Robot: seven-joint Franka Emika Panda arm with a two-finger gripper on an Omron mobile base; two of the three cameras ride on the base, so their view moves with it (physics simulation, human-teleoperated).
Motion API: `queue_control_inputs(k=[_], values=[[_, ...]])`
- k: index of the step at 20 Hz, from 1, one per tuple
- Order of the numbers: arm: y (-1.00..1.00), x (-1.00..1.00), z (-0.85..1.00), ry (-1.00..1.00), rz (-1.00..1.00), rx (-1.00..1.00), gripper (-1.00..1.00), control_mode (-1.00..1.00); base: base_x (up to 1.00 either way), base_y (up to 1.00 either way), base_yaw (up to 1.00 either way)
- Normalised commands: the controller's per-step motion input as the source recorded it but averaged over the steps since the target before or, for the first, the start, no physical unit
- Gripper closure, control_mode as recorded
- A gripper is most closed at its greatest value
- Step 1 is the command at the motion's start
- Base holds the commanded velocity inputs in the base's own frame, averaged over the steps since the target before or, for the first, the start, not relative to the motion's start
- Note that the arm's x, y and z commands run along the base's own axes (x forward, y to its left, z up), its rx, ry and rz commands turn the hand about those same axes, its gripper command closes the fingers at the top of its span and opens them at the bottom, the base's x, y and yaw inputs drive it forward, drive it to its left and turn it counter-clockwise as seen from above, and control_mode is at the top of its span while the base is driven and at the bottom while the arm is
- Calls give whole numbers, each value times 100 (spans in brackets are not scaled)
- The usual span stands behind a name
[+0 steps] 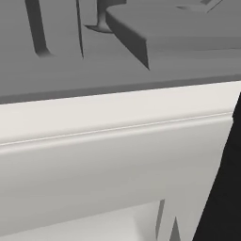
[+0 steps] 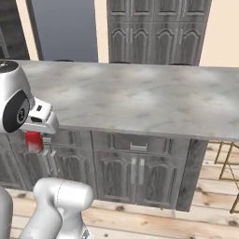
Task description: Four empty soda cans are scattered around the kitchen. Gather all the cans and cluster them next to the stove for recycling.
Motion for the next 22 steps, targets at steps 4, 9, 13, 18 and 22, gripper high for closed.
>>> queue_control_inputs(k=[4, 9, 13, 18, 22], values=[[0, 0, 0, 0, 0, 0, 100, 100, 97, 89, 0], [0, 0, 0, 0, 0, 0, 100, 100, 100, 92, 0], [0, 0, 0, 0, 0, 0, 100, 100, 100, 79, 4], [0, 0, 0, 0, 0, 0, 100, 100, 96, 55, 23], [0, 0, 0, 0, 0, 0, 100, 100, 69, 16, 49]])
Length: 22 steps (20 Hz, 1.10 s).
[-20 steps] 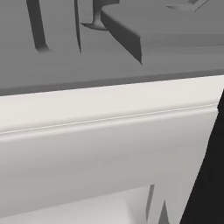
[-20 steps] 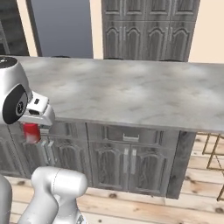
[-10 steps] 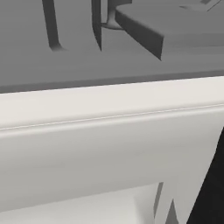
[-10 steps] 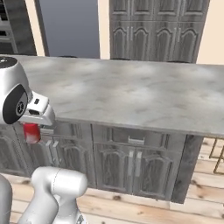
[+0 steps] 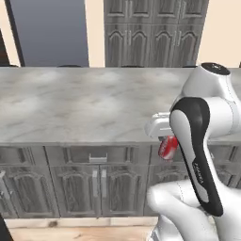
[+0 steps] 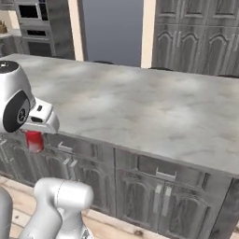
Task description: Four empty soda cans are scattered around the kitchen. Gather all the cans and cluster them next to the stove for recycling.
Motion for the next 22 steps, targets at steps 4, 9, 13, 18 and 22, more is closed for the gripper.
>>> queue_control_inputs(k=[4, 9, 13, 18, 22], values=[[0, 0, 0, 0, 0, 0, 100, 100, 33, 55, 49], [0, 0, 0, 0, 0, 0, 100, 100, -6, 99, 47], [0, 0, 0, 0, 0, 0, 100, 100, 0, 100, 42], [0, 0, 0, 0, 0, 0, 100, 100, 6, 96, 43], [0, 0, 0, 0, 0, 0, 100, 100, 21, 100, 39]])
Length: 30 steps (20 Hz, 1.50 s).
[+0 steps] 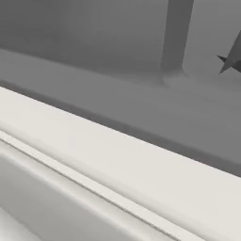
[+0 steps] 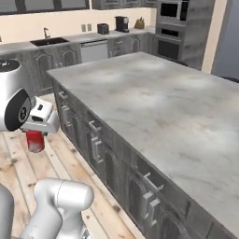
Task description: Four empty soda cans are scattered around the kitchen. Gather all the cans and cluster them next to the stove for recycling.
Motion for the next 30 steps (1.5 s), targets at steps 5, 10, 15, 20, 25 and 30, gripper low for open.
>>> queue_control_inputs(k=[5, 10, 15, 20, 25, 30], values=[[0, 0, 0, 0, 0, 0, 100, 100, 23, 100, 39], [0, 0, 0, 0, 0, 0, 100, 100, 44, 77, 39], [0, 0, 0, 0, 0, 0, 100, 100, 87, 39, 39], [0, 0, 0, 0, 0, 0, 100, 100, 100, 32, 31], [0, 0, 0, 0, 0, 0, 100, 100, 100, 23, 24], [0, 0, 0, 0, 0, 0, 100, 100, 100, 4, 31]])
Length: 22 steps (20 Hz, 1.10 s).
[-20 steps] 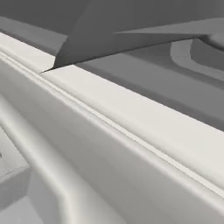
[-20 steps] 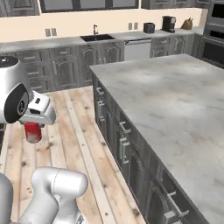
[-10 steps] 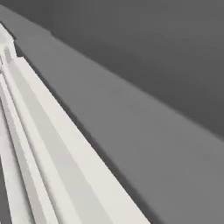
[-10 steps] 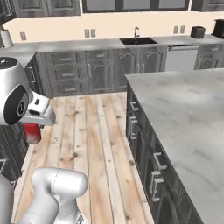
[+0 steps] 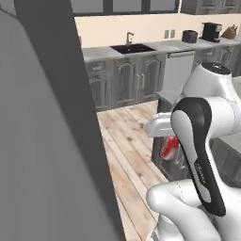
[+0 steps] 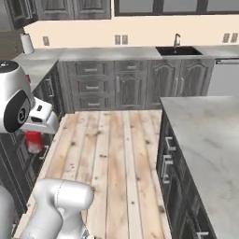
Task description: Four empty soda cans are scattered around the kitchen. Gather all the cans and cluster them next to the stove for recycling.
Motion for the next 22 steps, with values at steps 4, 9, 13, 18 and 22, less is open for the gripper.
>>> queue_control_inputs(k=[4, 9, 13, 18, 22], values=[[0, 0, 0, 0, 0, 0, 100, 100, 100, -1, 43], [0, 0, 0, 0, 0, 0, 100, 100, 99, -25, 47], [0, 0, 0, 0, 0, 0, 100, 100, 88, -49, 51], [0, 0, 0, 0, 0, 0, 100, 100, 70, -67, 52], [0, 0, 0, 0, 0, 0, 100, 100, 46, -82, 51]])
